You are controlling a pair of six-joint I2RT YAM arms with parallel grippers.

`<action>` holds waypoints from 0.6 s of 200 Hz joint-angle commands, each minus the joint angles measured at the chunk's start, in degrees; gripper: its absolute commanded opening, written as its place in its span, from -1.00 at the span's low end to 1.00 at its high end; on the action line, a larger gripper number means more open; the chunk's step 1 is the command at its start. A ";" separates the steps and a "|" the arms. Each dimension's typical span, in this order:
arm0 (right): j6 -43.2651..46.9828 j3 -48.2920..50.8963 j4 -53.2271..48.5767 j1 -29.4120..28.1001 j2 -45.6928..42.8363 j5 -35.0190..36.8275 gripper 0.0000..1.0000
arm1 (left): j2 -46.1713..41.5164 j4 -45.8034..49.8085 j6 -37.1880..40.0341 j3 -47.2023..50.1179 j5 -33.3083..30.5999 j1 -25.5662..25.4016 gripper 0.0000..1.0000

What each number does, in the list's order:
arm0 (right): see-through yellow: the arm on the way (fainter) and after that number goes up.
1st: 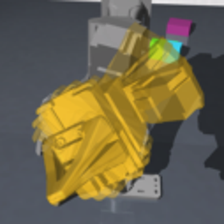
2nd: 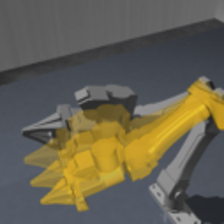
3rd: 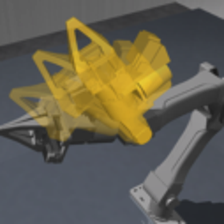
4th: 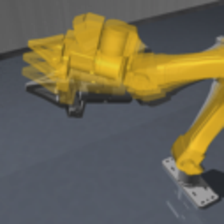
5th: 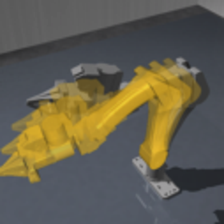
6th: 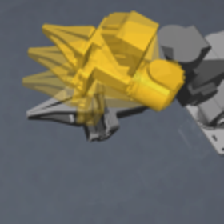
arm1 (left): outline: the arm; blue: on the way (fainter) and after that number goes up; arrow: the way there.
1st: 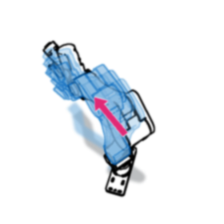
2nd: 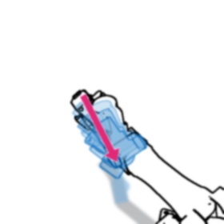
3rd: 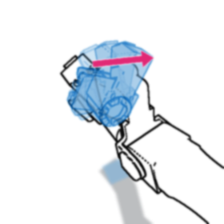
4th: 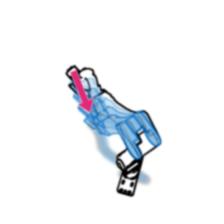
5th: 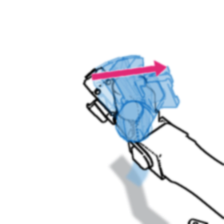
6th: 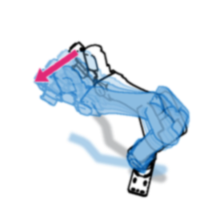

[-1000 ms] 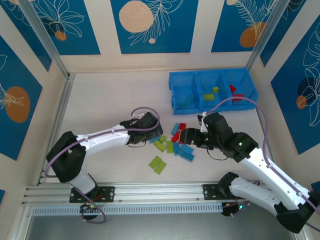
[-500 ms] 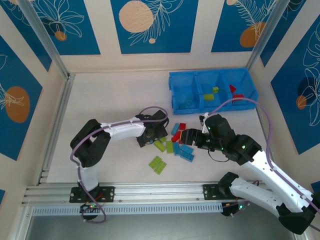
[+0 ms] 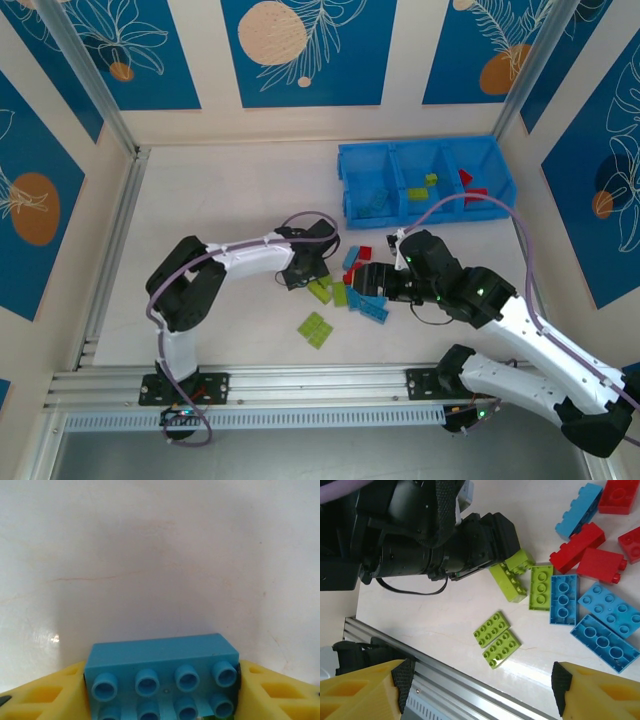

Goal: Sort the legos into containers by color

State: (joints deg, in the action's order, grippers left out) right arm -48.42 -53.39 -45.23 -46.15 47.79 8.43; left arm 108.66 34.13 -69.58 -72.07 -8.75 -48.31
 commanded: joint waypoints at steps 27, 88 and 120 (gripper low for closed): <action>-1.36 -3.22 -0.80 -2.70 -1.76 5.03 0.52 | -11.98 0.42 12.29 -5.09 -4.21 -3.34 0.14; -4.65 -0.09 0.36 -2.89 -9.84 13.23 0.52 | 2.21 -12.80 42.29 -29.86 -13.50 -4.58 0.08; -5.27 -0.13 -3.93 -2.98 -12.15 14.73 0.52 | 18.77 -14.20 55.11 -51.35 -11.30 -1.98 0.15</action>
State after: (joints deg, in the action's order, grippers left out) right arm -51.96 -54.22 -45.95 -48.71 36.97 19.57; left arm 116.29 21.80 -29.43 -111.87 -19.18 -52.49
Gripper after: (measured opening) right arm 0.760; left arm 0.595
